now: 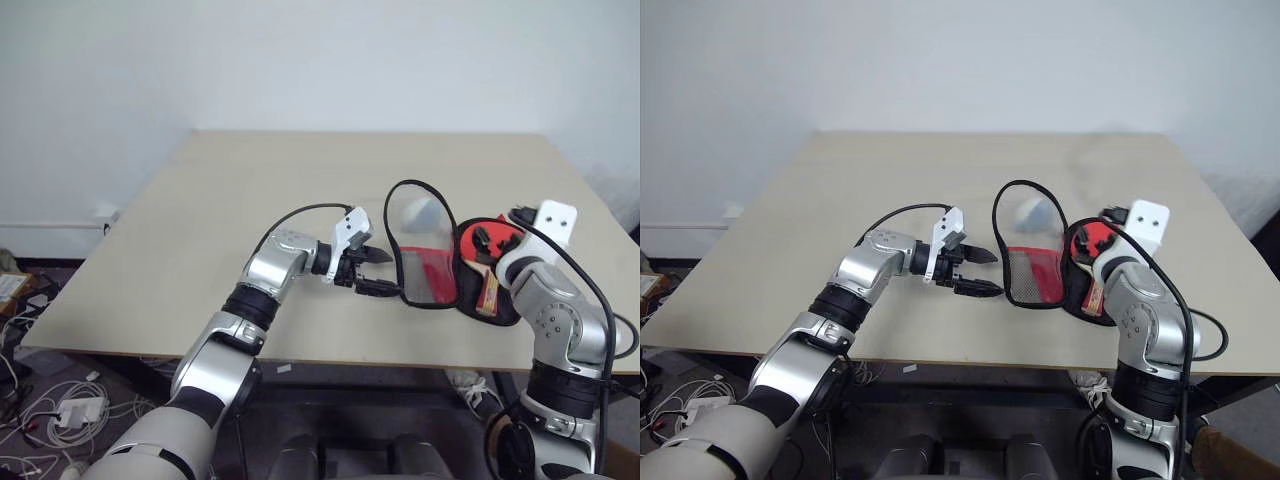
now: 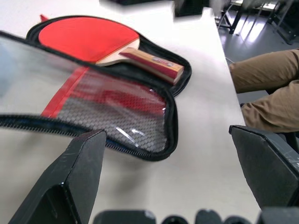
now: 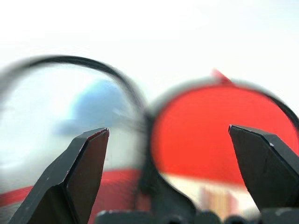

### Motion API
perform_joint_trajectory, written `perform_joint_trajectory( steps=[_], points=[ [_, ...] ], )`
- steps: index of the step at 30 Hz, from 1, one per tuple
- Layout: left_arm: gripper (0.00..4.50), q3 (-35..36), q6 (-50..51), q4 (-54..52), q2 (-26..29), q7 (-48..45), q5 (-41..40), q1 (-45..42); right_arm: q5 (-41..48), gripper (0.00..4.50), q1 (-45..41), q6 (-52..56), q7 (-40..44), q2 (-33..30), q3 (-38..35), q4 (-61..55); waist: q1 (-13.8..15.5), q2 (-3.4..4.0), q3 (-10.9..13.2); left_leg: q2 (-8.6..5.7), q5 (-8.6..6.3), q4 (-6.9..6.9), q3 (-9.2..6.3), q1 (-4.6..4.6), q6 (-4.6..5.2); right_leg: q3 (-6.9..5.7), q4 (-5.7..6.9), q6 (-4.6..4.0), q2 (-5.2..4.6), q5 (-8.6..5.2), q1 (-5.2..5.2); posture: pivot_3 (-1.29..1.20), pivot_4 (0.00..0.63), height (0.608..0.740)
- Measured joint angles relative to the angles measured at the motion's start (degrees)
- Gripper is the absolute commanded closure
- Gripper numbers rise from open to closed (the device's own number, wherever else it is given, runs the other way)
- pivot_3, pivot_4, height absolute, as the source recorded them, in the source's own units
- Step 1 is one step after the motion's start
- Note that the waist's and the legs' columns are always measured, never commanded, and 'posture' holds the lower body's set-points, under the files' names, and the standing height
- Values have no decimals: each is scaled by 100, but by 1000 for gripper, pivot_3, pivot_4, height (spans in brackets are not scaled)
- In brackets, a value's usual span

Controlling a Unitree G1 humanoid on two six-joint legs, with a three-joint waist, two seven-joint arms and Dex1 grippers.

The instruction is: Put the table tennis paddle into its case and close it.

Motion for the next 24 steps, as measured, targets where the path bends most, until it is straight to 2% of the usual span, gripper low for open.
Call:
perform_joint_trajectory(
  steps=[3,5,8,13,16,24],
  points=[
    [0,91,-345,563,26,220,80,-311,0,33,183,-142,260,-15,582,-66,13,-8,1,-1,0,3,-6,-1,0,-7,-3,0,0,0,6,0,0,740],
    [0,197,-553,959,102,320,144,-453,0,33,261,-183,268,94,646,33,20,-10,3,-6,0,6,-7,-5,0,-8,-4,0,-6,0,5,0,0,740],
    [0,260,-774,1652,147,454,278,-645,67,33,188,-461,205,193,316,53,22,-16,7,-10,0,9,-15,-10,0,-13,-4,0,-9,0,4,0,0,740],
    [0,288,-1103,2736,48,791,630,-894,348,33,-43,-1055,79,258,-698,-34,27,-24,11,-11,0,6,-39,-12,0,-35,-4,0,-8,0,9,0,0,740],
    [0,301,-1263,3060,-309,801,734,-898,428,33,4,-1258,55,258,-967,-111,49,-23,11,-11,0,7,-41,-17,0,-38,-3,0,-8,0,7,0,0,740],
    [0,554,-1671,3435,-1698,951,747,-1328,835,33,34,-1717,-421,489,-1600,-510,144,-25,12,-13,0,9,-41,-19,0,-38,-4,0,-8,0,7,0,0,740]
  ],
)
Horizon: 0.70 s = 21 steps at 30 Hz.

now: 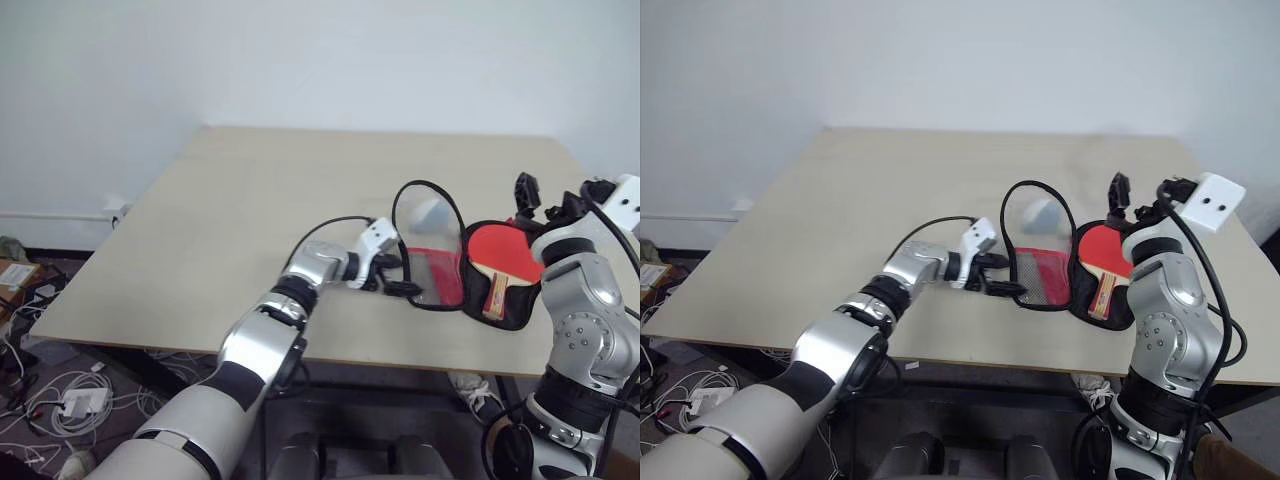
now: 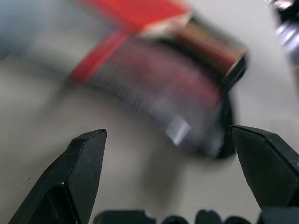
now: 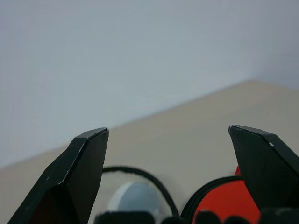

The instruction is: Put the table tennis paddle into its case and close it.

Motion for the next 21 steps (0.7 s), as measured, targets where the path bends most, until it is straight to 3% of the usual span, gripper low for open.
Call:
perform_joint_trajectory(
  steps=[3,7,13,21],
  points=[
    [0,212,2,88,-446,128,-95,-234,415,33,-43,-221,-377,108,-668,-42,27,-1,1,-5,0,2,-1,-3,0,-1,-1,0,-4,0,0,0,0,740],
    [0,586,154,112,-476,100,-305,-425,709,33,33,-437,-697,-90,-1279,-92,-19,11,-1,-3,0,-6,4,6,0,8,0,0,-1,-1,-3,0,0,740],
    [0,560,656,-173,-493,-823,-516,-413,810,33,176,-580,-838,-208,-1243,-123,-13,14,-1,-6,0,-6,8,6,0,13,-1,-1,-3,-1,0,0,0,740],
    [0,130,1056,-502,-467,-939,-489,-49,810,33,179,-886,-903,-232,-1109,-67,-13,16,-2,-6,0,-5,6,6,1,14,-1,-1,-3,-1,0,0,0,740]
  ],
)
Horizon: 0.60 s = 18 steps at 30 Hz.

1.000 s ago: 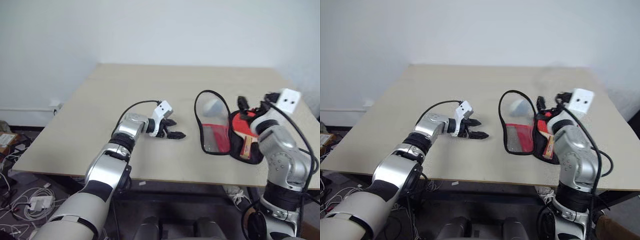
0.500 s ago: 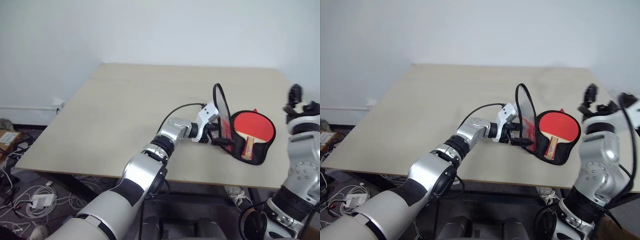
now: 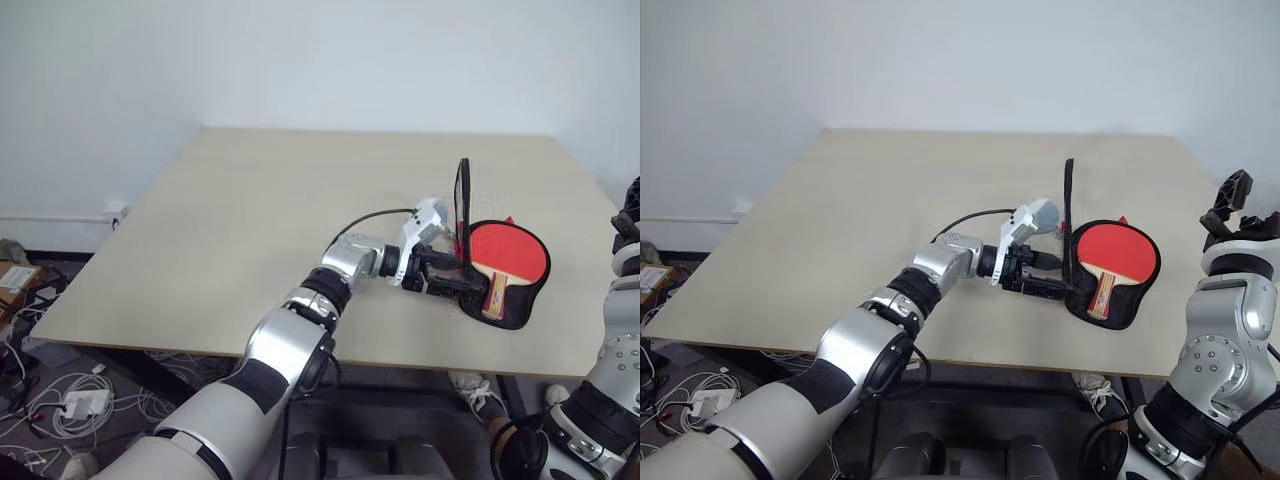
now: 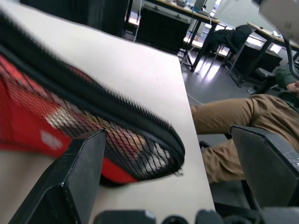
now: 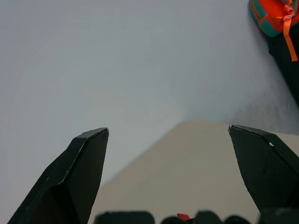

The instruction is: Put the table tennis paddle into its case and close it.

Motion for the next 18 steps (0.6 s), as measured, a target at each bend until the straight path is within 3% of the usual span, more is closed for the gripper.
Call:
perform_joint_trajectory(
  steps=[13,18],
  points=[
    [0,-28,-285,-410,-1,1024,-310,221,-32,33,197,-82,1,-145,451,207,6,0,0,0,0,1,1,0,0,3,0,0,0,0,1,0,0,740],
    [0,-445,-819,-425,-1,1173,-249,281,-35,33,239,-144,-30,-148,465,233,15,0,0,-1,0,2,2,1,0,3,-1,0,0,0,2,0,0,740]
  ],
)
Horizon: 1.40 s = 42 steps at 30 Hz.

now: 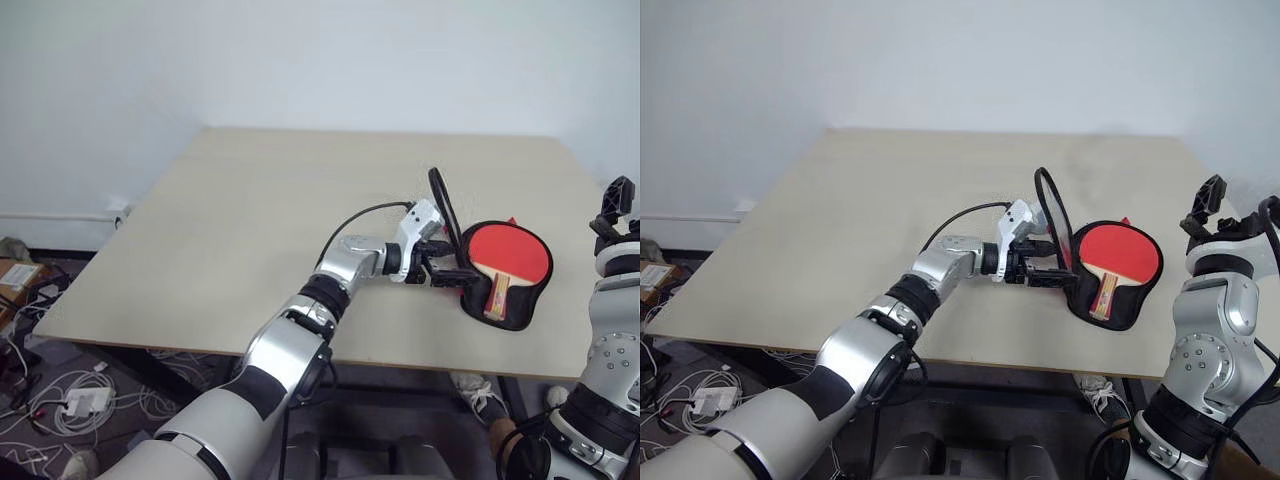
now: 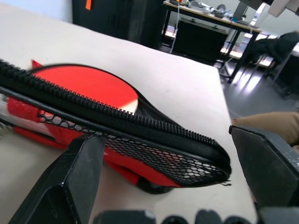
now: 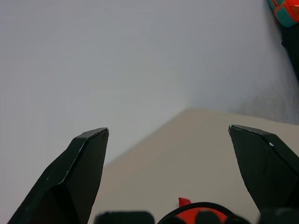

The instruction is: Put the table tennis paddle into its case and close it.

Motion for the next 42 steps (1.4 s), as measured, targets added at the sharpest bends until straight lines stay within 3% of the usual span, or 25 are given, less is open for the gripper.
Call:
perform_joint_trajectory(
  steps=[12,18,23,26,33,39,42],
  points=[
    [0,-1598,-1136,-39,79,64,439,915,12,33,14,-110,-58,-11,72,37,-6,2,-1,1,0,-1,6,2,0,8,0,-1,0,0,-3,0,0,740],
    [0,-1018,-1080,-120,82,344,25,853,-49,33,152,25,92,-201,476,88,-6,3,-1,1,0,0,6,2,0,8,0,-1,1,-1,-3,0,0,740],
    [0,-621,-590,-896,136,-426,-328,855,-134,33,139,314,292,-411,928,424,-11,2,-1,1,0,0,12,2,0,10,-1,-2,0,0,-1,0,0,740],
    [0,-421,-232,-1499,426,-794,-461,985,-177,33,45,505,468,-424,1240,699,-38,5,-3,7,0,-5,20,13,0,19,2,-3,5,0,-2,0,0,740],
    [0,11,230,-1910,1872,-1230,-442,1343,-269,33,-122,605,775,-442,1638,909,-17,5,-2,11,0,-3,20,11,1,19,2,-2,8,0,-2,0,0,740],
    [0,281,404,-1980,2035,-1033,-434,1449,-25,33,-705,514,830,-281,1512,1016,20,-2,0,-2,0,7,1,2,0,2,0,-1,-4,1,8,0,0,740],
    [0,297,500,-2021,2048,-992,-436,1476,-76,33,-821,952,907,-508,1908,967,-24,-1,-1,6,0,2,-2,6,0,1,4,-6,4,4,2,0,0,740]
  ],
)
